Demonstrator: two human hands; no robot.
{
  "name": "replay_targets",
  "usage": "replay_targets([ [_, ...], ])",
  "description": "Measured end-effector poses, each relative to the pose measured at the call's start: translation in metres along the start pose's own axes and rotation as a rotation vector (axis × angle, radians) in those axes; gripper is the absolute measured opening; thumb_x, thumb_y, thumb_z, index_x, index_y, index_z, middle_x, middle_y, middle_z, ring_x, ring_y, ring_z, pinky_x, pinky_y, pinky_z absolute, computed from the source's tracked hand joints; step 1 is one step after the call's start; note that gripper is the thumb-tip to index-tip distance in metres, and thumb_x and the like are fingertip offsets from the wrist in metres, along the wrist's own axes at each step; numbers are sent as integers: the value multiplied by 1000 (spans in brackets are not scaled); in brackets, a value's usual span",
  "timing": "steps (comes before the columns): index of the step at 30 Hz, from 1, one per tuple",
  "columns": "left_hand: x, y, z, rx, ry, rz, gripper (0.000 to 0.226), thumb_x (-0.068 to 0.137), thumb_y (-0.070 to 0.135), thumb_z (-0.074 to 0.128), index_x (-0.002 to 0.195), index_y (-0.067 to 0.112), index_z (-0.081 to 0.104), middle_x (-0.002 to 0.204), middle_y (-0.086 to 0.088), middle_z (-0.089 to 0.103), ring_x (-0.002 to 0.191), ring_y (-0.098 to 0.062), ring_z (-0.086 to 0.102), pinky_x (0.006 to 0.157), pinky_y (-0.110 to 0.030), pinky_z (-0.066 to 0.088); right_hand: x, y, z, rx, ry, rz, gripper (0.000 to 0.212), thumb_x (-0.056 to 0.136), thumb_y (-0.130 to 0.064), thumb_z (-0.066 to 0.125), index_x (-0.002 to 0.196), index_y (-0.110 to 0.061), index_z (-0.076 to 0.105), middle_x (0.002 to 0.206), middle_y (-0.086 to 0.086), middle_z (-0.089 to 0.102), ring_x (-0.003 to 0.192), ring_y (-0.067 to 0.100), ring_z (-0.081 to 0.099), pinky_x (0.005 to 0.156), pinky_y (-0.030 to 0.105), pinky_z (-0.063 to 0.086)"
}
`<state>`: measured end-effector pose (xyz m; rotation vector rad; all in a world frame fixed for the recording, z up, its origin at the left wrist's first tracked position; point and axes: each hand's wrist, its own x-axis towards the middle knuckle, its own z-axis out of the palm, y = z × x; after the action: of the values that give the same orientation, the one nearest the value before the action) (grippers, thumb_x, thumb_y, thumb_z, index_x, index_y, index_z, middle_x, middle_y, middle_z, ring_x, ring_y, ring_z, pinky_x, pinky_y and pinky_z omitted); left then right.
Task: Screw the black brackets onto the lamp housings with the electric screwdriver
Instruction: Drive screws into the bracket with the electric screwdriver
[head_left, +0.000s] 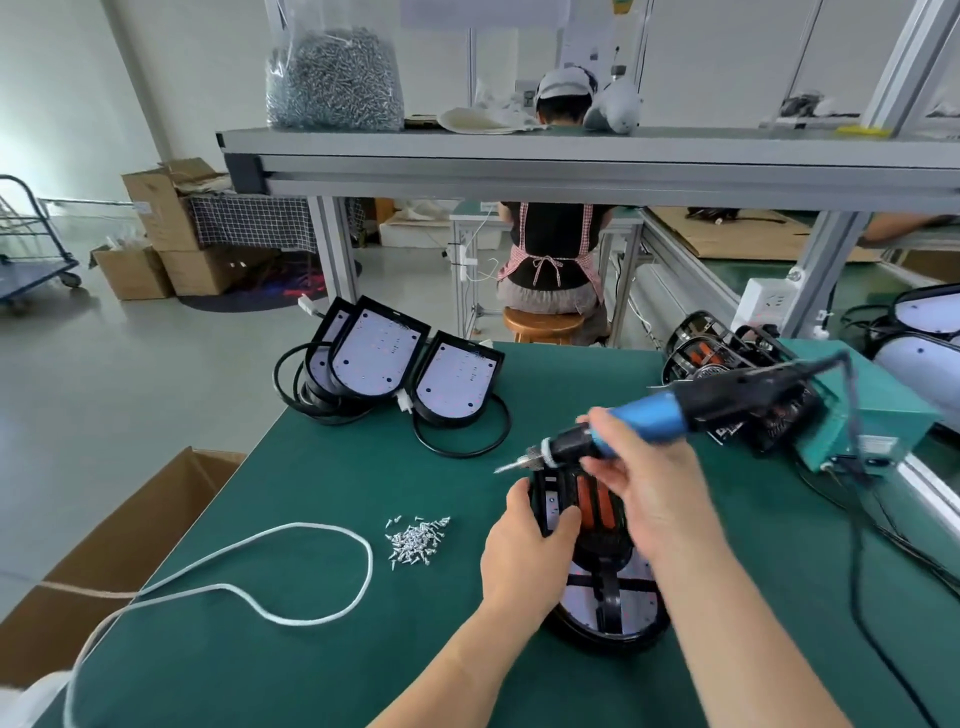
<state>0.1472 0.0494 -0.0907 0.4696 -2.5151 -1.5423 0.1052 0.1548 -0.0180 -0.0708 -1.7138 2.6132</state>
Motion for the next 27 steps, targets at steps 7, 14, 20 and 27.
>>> replay_targets([
  [7, 1, -2, -1, 13, -33, 5, 40, 84, 34, 54, 123, 29, 48, 82, 16, 61, 79, -14, 59, 64, -29, 46, -8, 35, 36, -556, -17, -155, 42, 56, -58, 77, 72, -19, 71, 67, -7, 72, 69, 16, 69, 71, 40, 57],
  [14, 0, 1, -2, 38, -36, -19, 32, 86, 29, 54, 117, 28, 47, 80, 13, 62, 75, -16, 59, 56, -25, 40, -3, 48, 34, -448, -43, -110, 31, 59, -52, 81, 74, -26, 73, 65, -7, 71, 64, 10, 67, 70, 38, 55],
  [20, -2, 5, -4, 26, -39, -17, 32, 87, 30, 54, 118, 31, 46, 92, 8, 68, 86, -20, 65, 68, -34, 50, -3, 50, 33, -394, -29, -125, 28, 59, -51, 82, 74, -29, 72, 62, -8, 69, 59, 7, 63, 66, 30, 49],
  [27, -3, 6, -4, -13, 5, 4, 36, 89, 40, 59, 122, 28, 52, 103, 8, 66, 95, -16, 64, 83, -35, 52, -3, 43, 28, -261, 50, -77, 26, 63, -38, 87, 72, -18, 72, 59, -8, 66, 52, 5, 58, 62, 30, 46],
])
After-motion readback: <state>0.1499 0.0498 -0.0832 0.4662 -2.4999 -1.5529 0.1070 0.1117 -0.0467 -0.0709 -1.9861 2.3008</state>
